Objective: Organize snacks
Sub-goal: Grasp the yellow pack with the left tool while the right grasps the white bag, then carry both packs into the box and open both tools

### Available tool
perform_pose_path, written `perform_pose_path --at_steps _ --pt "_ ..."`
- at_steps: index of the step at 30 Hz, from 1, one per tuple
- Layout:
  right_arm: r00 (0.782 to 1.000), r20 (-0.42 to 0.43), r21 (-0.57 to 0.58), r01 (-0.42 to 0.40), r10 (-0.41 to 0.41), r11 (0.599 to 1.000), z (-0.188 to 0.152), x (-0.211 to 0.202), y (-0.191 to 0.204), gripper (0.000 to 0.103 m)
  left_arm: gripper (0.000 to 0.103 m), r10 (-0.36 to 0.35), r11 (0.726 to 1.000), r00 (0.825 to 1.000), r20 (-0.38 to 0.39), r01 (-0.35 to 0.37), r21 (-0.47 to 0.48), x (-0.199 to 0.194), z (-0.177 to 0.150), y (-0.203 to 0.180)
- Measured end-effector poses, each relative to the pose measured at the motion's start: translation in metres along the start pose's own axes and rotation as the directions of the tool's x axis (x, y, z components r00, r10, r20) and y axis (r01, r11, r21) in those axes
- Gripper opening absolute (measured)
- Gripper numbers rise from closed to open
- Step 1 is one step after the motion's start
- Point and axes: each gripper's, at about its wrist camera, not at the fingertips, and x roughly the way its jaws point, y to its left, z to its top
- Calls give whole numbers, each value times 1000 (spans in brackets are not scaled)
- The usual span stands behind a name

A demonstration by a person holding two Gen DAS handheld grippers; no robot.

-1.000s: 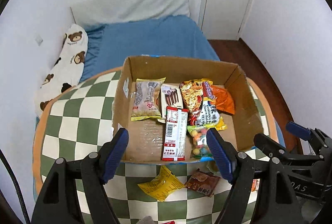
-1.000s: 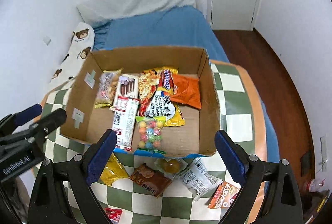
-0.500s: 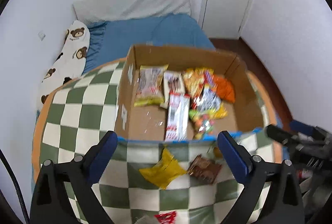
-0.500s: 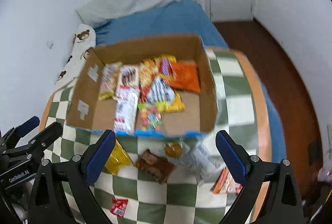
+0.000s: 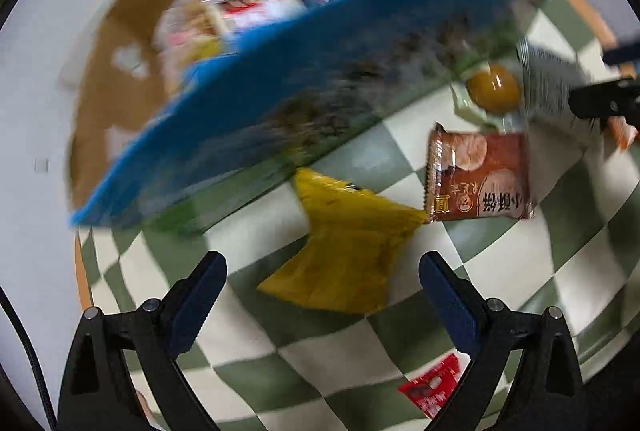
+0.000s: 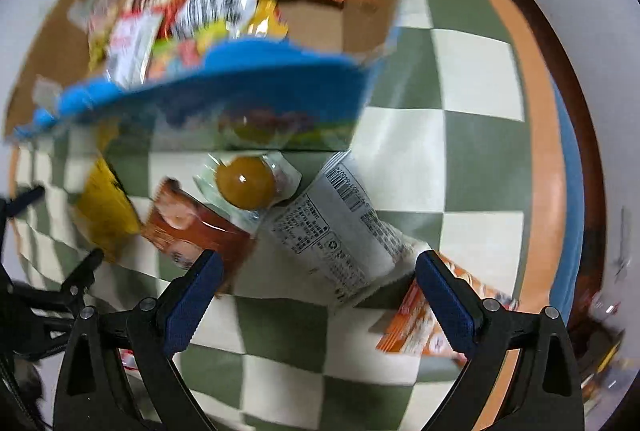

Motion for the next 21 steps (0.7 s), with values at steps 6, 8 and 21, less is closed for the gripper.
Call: perform_pose_path --at_steps 6,8,21 --pt "995 10 -190 97 -97 977 10 34 15 99 60 -65 997 996 -60 67 29 23 7 -16" --pt "994 6 -228 107 -108 968 11 43 17 97 59 -89 996 994 -61 87 -25 25 5 -11" --pt "976 -82 278 -173 203 945 -47 60 -35 68 60 -424 744 901 -94 287 -604 52 -63 27"
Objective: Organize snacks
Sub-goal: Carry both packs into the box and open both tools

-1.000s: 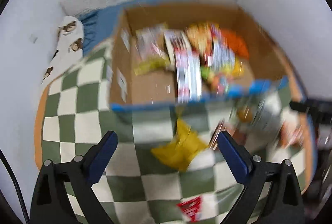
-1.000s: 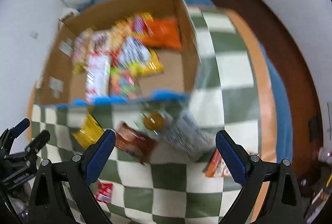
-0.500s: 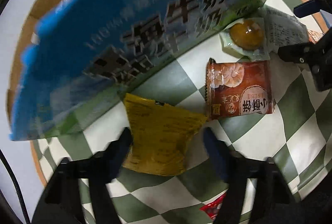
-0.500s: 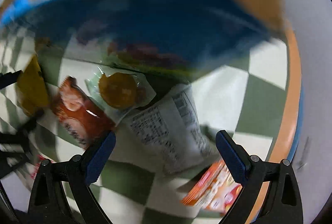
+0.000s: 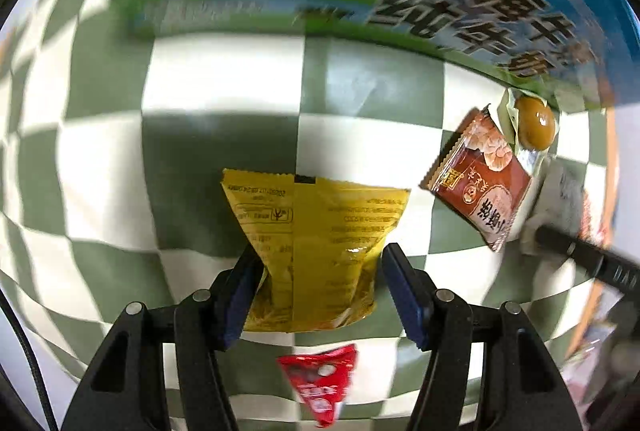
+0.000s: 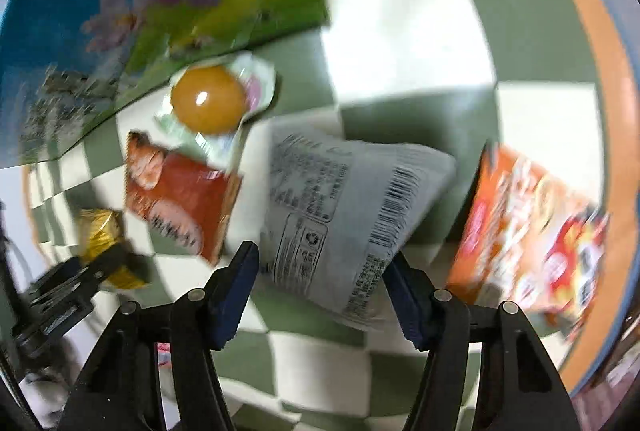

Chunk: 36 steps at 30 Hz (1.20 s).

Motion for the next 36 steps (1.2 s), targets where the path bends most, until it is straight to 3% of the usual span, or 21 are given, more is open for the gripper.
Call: perform_pose_path --at_steps 3,7,11,15,20,29,34,35,36 --pt "999 22 -14 45 -44 999 -3 -1 -2 78 62 -50 999 998 -48 49 -20 14 -5 8" --pt "997 44 -1 68 -68 998 6 -3 -1 78 62 -71 997 996 -47 69 -41 16 -6 14" --pt "991 69 17 109 -110 994 15 2 1 78 62 -41 998 999 -25 40 -53 14 4 12" --pt "981 130 10 147 -147 989 4 3 4 60 57 -6 999 1000 29 8 -40 -2 26 6" --pt "977 122 -23 181 -177 983 -30 3 8 51 48 10 1000 999 42 -10 6 -8 15 -5" --pt "986 149 -58 85 -76 995 -77 -23 26 50 47 -48 998 998 48 46 36 -29 -12 -18" --pt "977 214 -92 2 17 996 -83 -75 38 50 47 -143 989 983 115 137 62 -86 -6 -36" --pt "987 140 -167 -54 78 984 -82 -88 43 50 47 -161 986 978 134 153 70 -101 -4 -35" --pt "982 158 -174 -71 99 982 -77 -100 49 50 47 -175 983 972 154 164 80 -115 -4 -40"
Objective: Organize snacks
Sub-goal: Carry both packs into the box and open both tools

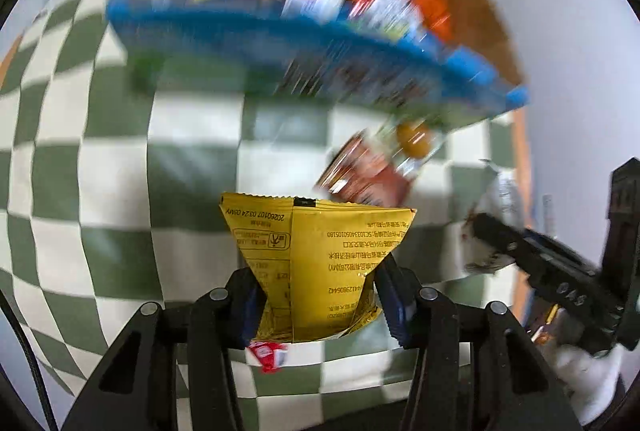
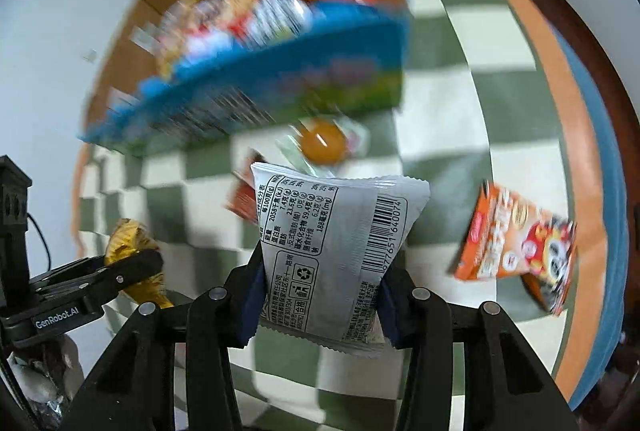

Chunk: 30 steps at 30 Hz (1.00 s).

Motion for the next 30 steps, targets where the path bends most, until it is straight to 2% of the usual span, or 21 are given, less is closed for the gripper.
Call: perform_pose_path --at_steps 1,6,10,12,15,19,25,30 --pt "1000 15 -9 -18 18 1000 26 -2 5 50 47 -16 1000 999 28 15 11 -15 4 -4" --pt "987 133 -59 -80 88 995 69 -59 29 50 47 -60 997 991 122 53 60 -63 42 -18" --pt "977 195 -97 -74 92 993 105 -87 46 50 47 -31 997 985 169 19 71 -85 75 -23" --pt "974 211 -106 -55 77 993 126 -77 62 50 47 -5 998 983 182 -7 65 -87 95 -22" --pt "976 216 -121 -15 40 993 159 -67 64 50 47 34 997 983 183 -45 56 -79 123 -18" --pt "984 176 -151 37 -10 988 184 -42 66 50 47 105 993 981 163 -114 44 -63 150 -1" --pt "992 95 -185 102 -86 977 200 6 65 50 47 195 981 977 85 -196 4 -25 186 30" --pt "992 45 -200 129 -122 971 205 36 61 50 47 224 974 975 5 -224 -24 4 195 50"
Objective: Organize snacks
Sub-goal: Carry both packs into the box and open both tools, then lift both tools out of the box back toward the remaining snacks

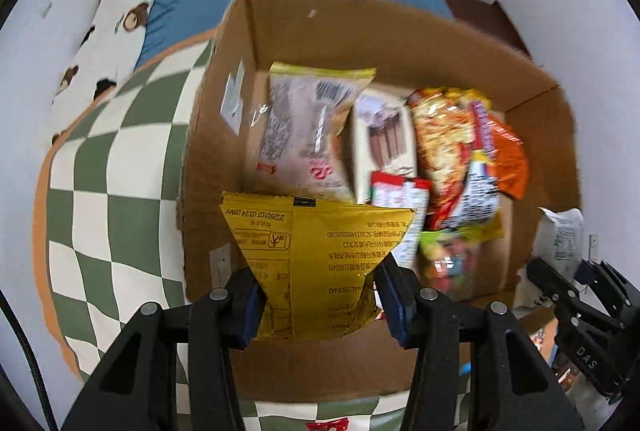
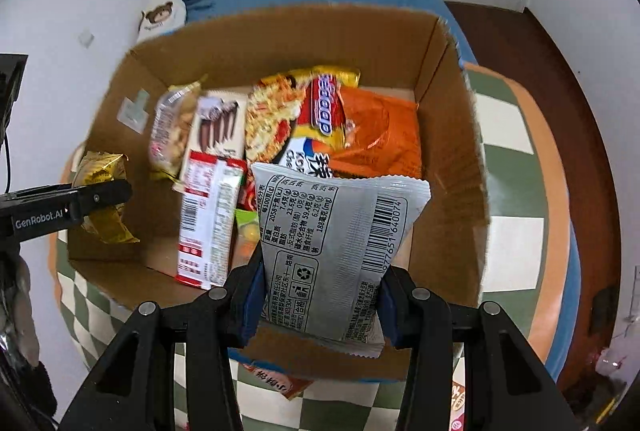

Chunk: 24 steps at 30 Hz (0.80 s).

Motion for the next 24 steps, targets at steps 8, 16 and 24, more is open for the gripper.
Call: perform_pose_path --at_steps 8,16,24 --pt "990 -138 0 16 -16 1000 2 39 -1 98 71 -6 1000 998 -69 5 -14 27 -6 2" --pt "989 -144 37 34 -28 999 2 45 -5 98 90 -2 1000 999 -37 2 -23 23 -12 -6" --pt "992 -124 52 42 -35 998 -3 34 -10 98 90 -4 1000 1000 -3 4 -14 17 -30 -12"
